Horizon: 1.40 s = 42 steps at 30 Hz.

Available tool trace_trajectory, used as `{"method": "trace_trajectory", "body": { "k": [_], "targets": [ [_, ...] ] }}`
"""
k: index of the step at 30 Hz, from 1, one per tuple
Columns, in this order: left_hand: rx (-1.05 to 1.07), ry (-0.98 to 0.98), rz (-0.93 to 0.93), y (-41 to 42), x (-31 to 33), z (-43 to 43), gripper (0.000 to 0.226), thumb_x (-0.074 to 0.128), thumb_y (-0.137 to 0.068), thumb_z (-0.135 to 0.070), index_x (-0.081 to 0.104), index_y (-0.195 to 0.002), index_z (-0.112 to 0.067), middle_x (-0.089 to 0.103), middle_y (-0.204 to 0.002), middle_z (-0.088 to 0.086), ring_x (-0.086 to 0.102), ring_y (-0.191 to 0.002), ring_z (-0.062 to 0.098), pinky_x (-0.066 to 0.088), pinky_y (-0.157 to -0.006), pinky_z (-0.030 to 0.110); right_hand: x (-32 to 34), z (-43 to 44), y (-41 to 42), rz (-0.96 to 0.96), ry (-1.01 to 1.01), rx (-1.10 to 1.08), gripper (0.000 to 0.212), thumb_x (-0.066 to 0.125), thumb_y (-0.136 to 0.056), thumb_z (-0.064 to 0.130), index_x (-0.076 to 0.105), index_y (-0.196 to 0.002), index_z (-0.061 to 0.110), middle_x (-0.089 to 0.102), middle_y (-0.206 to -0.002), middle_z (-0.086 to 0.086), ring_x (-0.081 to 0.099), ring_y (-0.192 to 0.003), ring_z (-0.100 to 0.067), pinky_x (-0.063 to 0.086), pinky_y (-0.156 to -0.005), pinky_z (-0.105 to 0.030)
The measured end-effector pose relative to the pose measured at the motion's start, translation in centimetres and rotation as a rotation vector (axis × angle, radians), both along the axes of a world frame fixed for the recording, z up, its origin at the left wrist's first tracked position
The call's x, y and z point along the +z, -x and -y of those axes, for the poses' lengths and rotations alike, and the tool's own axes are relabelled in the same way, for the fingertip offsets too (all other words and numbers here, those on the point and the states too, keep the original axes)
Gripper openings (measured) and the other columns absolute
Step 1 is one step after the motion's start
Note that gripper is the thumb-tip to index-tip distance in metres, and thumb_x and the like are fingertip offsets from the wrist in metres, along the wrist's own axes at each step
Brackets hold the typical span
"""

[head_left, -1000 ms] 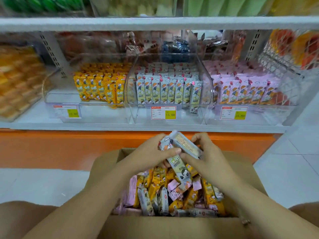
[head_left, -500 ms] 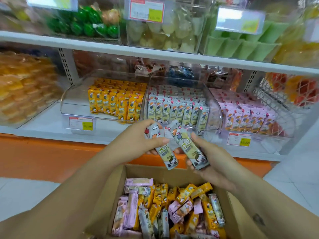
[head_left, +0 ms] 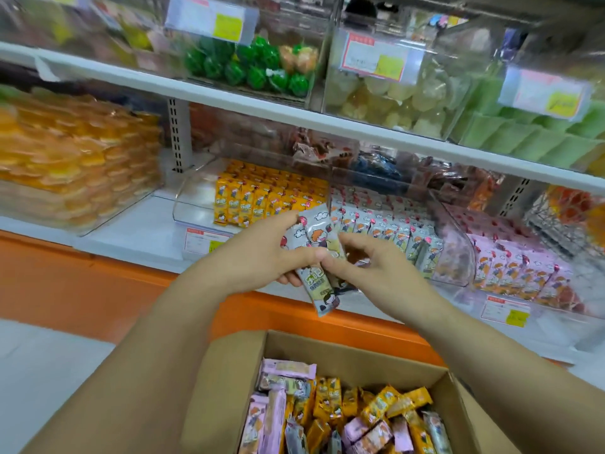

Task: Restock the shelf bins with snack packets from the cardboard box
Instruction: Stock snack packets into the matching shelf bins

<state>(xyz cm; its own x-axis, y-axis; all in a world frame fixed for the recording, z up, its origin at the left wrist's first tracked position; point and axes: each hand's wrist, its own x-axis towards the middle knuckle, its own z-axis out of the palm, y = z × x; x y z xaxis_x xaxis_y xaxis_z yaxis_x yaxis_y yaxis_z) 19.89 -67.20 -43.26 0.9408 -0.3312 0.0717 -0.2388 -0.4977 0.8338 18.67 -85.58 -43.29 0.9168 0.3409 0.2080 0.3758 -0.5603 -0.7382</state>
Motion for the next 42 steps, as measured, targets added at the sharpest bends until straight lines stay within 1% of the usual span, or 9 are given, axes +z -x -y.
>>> {"method": "trace_trajectory", "body": {
  "k": [4,8,12,19,25,31,33,37,42],
  "targets": [
    [0.028,0.047,0.151,0.1,0.1,-0.3,0.032,0.06,-0.086,-0.044,0.052,-0.113,-0.029,0.062,-0.098,-0.015,0.067,-0.066,0.007,0.058,-0.071,0.035,0.2,-0.7,-0.6,0.077,0.076,0.039,0.006,0.058,-0.091,0.035,0.059,-0.093,0.04,0.064,-0.087,0.008,0.061,-0.086,-0.015,0.05,-0.082,-0.044],
    [0.083,0.029,0.358,0.0,0.5,0.7,0.027,0.062,-0.088,-0.038,0.052,-0.113,-0.035,0.063,-0.094,-0.018,0.062,-0.081,-0.001,0.053,-0.073,0.03,0.9,1.4,-0.7,0.134,0.257,-0.087,0.056,0.064,-0.086,0.034,0.04,-0.136,0.036,0.05,-0.115,0.015,0.047,-0.104,-0.001,0.04,-0.096,-0.024],
    [0.114,-0.028,0.458,-1.4,0.8,3.1,0.033,0.061,-0.088,-0.04,0.052,-0.118,-0.03,0.061,-0.104,-0.012,0.059,-0.095,0.009,0.051,-0.079,0.034,1.6,6.7,-1.5,0.126,0.309,-0.278,0.054,0.065,-0.086,0.031,0.047,-0.136,0.023,0.055,-0.123,0.007,0.046,-0.108,-0.003,0.034,-0.095,-0.02],
    [0.068,-0.234,0.454,-6.0,0.4,10.3,0.043,0.06,-0.089,-0.045,0.048,-0.127,-0.028,0.058,-0.123,-0.004,0.055,-0.109,0.017,0.047,-0.085,0.031,-0.5,16.6,-3.2,0.047,0.532,-0.495,0.043,0.063,-0.088,0.032,0.056,-0.127,0.015,0.047,-0.134,-0.011,0.048,-0.118,-0.029,0.04,-0.098,-0.041],
    [-0.056,-0.498,0.181,-10.7,-1.1,16.5,0.069,0.058,-0.09,-0.046,0.029,-0.148,-0.02,0.035,-0.152,0.004,0.04,-0.133,0.023,0.035,-0.101,0.031,-3.9,19.7,-2.6,0.022,0.313,-0.401,0.058,0.061,-0.092,0.021,0.035,-0.144,0.024,0.031,-0.151,-0.001,0.041,-0.132,-0.022,0.038,-0.107,-0.041],
    [-0.163,-0.748,0.117,-14.4,-2.4,20.7,0.072,0.059,-0.089,-0.047,0.03,-0.147,-0.017,0.033,-0.153,0.006,0.036,-0.135,0.025,0.032,-0.105,0.033,-5.2,20.7,-3.8,0.092,0.203,-0.395,0.062,0.061,-0.092,0.02,0.032,-0.145,0.029,0.038,-0.147,-0.002,0.045,-0.128,-0.023,0.04,-0.103,-0.043],
    [-0.135,-0.78,0.14,-15.2,-3.0,21.5,0.07,0.059,-0.089,-0.047,0.032,-0.146,-0.017,0.038,-0.149,0.008,0.042,-0.13,0.028,0.037,-0.099,0.034,-5.6,20.9,-4.2,0.101,0.199,-0.39,0.063,0.061,-0.092,0.02,0.031,-0.146,0.029,0.037,-0.147,-0.002,0.047,-0.125,-0.022,0.041,-0.102,-0.043],
    [-0.029,-0.685,0.186,-15.7,-4.4,22.6,0.062,0.07,-0.084,-0.036,0.039,-0.134,-0.019,0.043,-0.139,0.008,0.051,-0.114,0.027,0.043,-0.094,0.037,-6.3,21.2,-4.2,0.165,0.191,-0.386,0.066,0.062,-0.089,0.021,0.031,-0.147,0.029,0.044,-0.136,0.003,0.051,-0.116,-0.017,0.045,-0.097,-0.038],
    [0.029,-0.625,0.21,-15.2,-5.2,22.8,0.063,0.075,-0.08,-0.031,0.035,-0.126,-0.016,0.037,-0.134,0.01,0.051,-0.094,0.024,0.042,-0.078,0.034,-6.5,21.3,-4.2,0.191,0.211,-0.385,0.067,0.061,-0.09,0.023,0.028,-0.148,0.029,0.04,-0.139,0.006,0.05,-0.118,-0.016,0.044,-0.093,-0.031]
  ]
}}
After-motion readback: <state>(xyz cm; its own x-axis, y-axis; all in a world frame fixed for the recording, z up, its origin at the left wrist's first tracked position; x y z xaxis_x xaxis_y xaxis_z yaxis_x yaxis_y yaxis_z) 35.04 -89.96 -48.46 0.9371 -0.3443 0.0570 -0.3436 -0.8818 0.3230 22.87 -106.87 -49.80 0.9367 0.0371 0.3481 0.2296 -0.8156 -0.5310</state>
